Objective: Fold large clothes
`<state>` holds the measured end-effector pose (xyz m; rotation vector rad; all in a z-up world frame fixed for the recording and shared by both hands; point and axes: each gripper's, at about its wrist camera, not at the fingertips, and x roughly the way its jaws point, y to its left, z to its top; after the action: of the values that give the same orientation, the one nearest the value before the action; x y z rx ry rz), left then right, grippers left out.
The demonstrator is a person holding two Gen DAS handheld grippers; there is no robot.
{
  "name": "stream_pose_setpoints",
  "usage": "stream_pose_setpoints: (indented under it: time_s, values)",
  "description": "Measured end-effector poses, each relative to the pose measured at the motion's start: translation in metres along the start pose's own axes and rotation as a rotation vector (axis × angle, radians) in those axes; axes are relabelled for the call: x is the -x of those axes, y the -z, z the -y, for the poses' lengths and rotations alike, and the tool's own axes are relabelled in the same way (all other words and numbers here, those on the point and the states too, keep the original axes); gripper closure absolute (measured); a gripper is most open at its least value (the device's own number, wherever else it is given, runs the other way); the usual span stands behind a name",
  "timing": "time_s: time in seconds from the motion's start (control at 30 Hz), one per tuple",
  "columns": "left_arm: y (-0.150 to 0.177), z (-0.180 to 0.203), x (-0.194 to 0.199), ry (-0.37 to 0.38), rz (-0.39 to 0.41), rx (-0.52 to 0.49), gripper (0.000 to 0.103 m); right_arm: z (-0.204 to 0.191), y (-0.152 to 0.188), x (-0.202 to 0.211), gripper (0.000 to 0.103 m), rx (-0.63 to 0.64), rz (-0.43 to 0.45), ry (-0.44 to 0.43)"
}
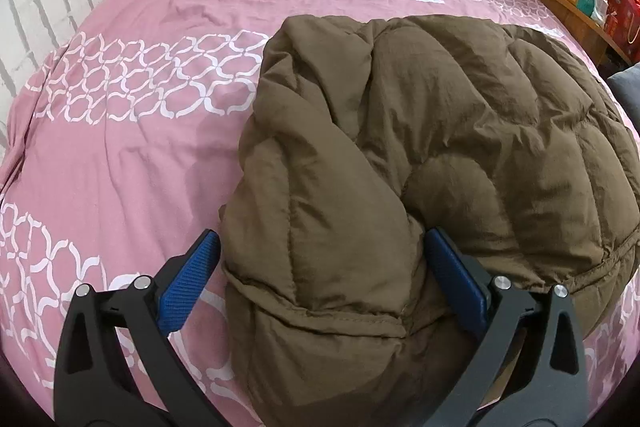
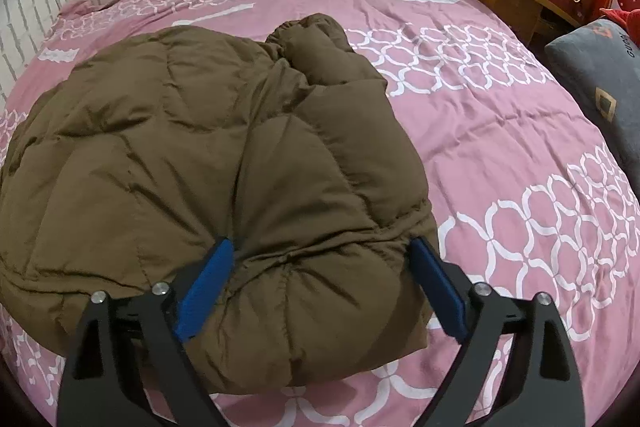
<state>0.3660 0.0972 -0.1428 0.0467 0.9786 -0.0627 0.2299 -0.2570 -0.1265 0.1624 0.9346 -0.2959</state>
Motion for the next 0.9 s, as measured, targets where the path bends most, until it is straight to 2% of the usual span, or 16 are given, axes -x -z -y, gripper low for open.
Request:
stream_pose_setpoints:
  time_s: [0.27, 0.43, 0.6, 0.67, 0.77, 0.9]
  values:
    - [0.003, 0.002, 0.003, -0.008, 0.005, -0.003, 0.003, -0.002, -0.002, 0.000, 0.010, 0.031, 0.004, 0.015]
    - [0.004, 0.004, 0.004, -0.011, 0.008, -0.007, 0.003, -0.003, -0.004, -0.001, 0.005, 0.050, 0.004, 0.030]
    - [0.003, 0.004, 0.024, -0.046, 0.106, 0.003, 0.003, -0.001, -0.009, 0.000, 0.003, 0.081, 0.017, 0.047]
    - [-0.001, -0.001, 0.035, -0.038, 0.148, 0.034, 0.003, 0.007, -0.015, 0.006, 0.003, 0.064, 0.044, 0.029]
    - [-0.005, -0.009, 0.037, -0.032, 0.151, 0.069, 0.003, 0.028, -0.021, 0.015, 0.003, -0.008, 0.087, -0.043]
    - [-0.004, -0.012, 0.023, -0.036, 0.114, 0.079, 0.003, 0.032, -0.018, -0.004, 0.002, 0.023, 0.013, -0.090]
